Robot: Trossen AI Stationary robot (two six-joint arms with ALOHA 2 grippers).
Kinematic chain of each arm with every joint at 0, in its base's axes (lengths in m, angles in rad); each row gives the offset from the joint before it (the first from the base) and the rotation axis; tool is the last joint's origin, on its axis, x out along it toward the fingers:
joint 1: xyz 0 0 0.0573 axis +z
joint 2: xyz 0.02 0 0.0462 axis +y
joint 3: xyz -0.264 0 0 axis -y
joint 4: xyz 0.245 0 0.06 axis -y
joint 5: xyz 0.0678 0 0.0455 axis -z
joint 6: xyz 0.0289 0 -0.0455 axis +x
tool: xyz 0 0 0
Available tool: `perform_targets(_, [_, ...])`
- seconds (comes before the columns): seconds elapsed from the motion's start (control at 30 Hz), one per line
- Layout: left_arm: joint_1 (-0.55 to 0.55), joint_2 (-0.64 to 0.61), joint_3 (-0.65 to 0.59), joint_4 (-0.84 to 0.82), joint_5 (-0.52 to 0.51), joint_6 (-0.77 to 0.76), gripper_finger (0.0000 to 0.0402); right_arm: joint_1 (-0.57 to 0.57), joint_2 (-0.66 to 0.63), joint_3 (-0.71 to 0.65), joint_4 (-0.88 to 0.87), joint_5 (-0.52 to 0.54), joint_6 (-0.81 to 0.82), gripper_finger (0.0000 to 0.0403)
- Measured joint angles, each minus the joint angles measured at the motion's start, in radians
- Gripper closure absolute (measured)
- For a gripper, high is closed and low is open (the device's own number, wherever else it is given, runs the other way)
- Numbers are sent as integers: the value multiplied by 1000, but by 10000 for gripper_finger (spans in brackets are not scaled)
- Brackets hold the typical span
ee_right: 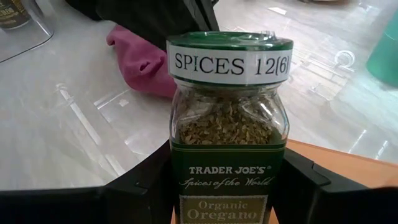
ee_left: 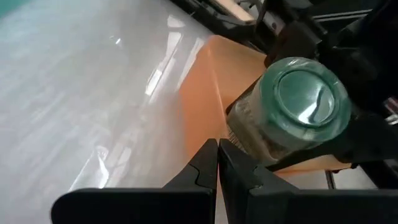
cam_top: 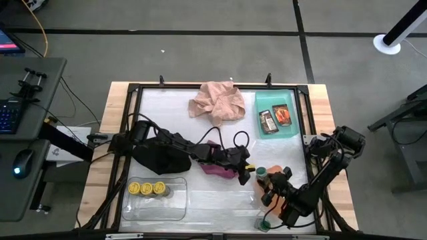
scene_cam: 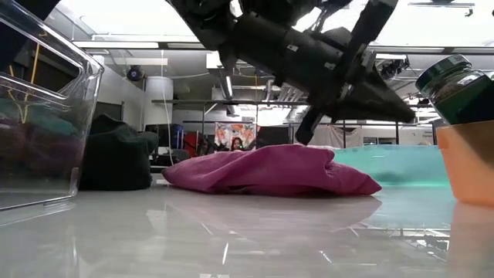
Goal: Sort spices by type
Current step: Put the top green seasoning bottle into the orange bin
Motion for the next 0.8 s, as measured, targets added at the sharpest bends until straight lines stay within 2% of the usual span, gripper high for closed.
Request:
perform_targets(0.27, [-2,-2,4,74,-18,-9,401,-7,0,0,9,2,-8,212])
perform_targets(0.8, [-10,-2,5,64,-14,-15,401,-17,0,0,20,-2,-11,204])
